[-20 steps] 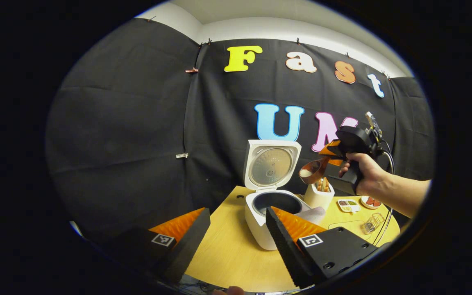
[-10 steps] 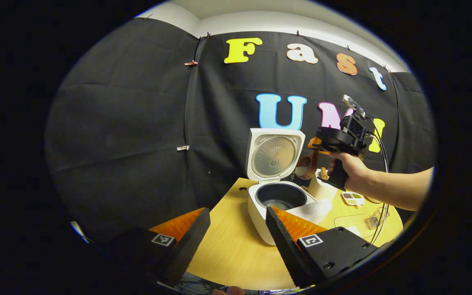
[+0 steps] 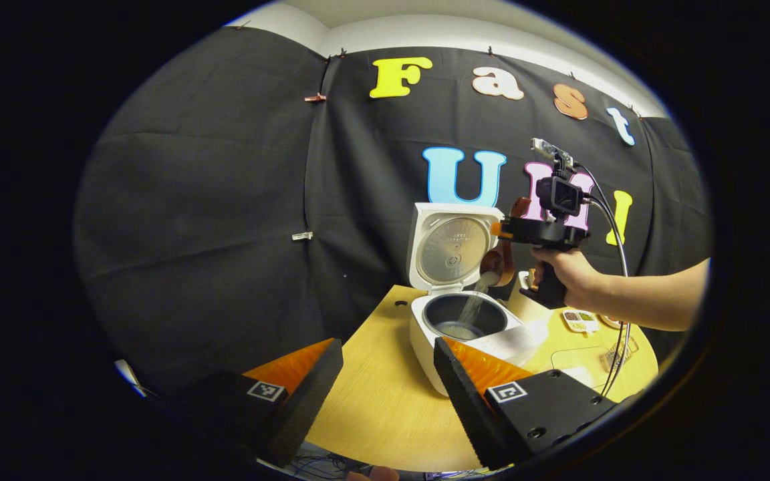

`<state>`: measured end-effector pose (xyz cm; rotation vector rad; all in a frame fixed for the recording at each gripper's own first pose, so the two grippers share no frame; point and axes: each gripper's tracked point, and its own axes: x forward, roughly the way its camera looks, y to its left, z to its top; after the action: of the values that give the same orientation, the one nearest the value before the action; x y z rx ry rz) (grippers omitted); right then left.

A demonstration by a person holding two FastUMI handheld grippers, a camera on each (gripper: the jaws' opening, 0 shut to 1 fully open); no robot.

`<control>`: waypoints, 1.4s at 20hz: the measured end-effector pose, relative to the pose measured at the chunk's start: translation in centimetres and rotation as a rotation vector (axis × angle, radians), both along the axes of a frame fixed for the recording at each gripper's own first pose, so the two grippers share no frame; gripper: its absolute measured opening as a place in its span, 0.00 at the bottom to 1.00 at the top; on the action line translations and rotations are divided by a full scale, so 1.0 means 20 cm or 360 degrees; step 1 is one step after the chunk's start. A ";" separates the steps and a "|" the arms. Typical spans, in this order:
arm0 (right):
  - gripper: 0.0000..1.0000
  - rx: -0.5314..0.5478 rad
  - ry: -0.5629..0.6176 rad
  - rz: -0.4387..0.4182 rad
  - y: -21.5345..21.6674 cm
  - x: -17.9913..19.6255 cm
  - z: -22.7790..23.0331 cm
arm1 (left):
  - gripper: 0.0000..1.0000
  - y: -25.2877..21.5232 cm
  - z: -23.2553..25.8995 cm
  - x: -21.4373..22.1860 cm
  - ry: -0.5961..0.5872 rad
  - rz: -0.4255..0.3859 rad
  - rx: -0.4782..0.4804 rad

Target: Close the left gripper, press the button to open the rice cooker; take a wooden spoon from the chopstick holder with the right hand, scoop a spoonful of rice and pour it into the rice cooker, then put the wooden spoon back into the chopstick holder.

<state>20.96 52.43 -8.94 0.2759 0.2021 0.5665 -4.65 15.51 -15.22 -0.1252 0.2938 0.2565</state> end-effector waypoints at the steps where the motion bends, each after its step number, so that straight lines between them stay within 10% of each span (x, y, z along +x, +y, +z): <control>1: 0.13 -0.0044 -0.0032 0.0018 0.02 -0.01 -0.01 | 0.95 0.00 0.03 0.00 -0.0020 -0.0001 0.0000; 24: 0.14 -0.0724 -0.0734 0.0427 0.29 -0.36 -0.03 | 0.95 -0.03 0.03 -0.26 -0.0036 0.0096 -0.0016; 28: 0.13 -0.0654 -0.0621 0.0414 0.27 -0.35 -0.04 | 0.95 -0.04 0.03 -0.27 -0.0029 0.0100 -0.0022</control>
<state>14.01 57.83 -9.82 -0.2645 -0.0277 0.8074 -10.14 14.61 -14.60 -0.1504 0.2739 0.3154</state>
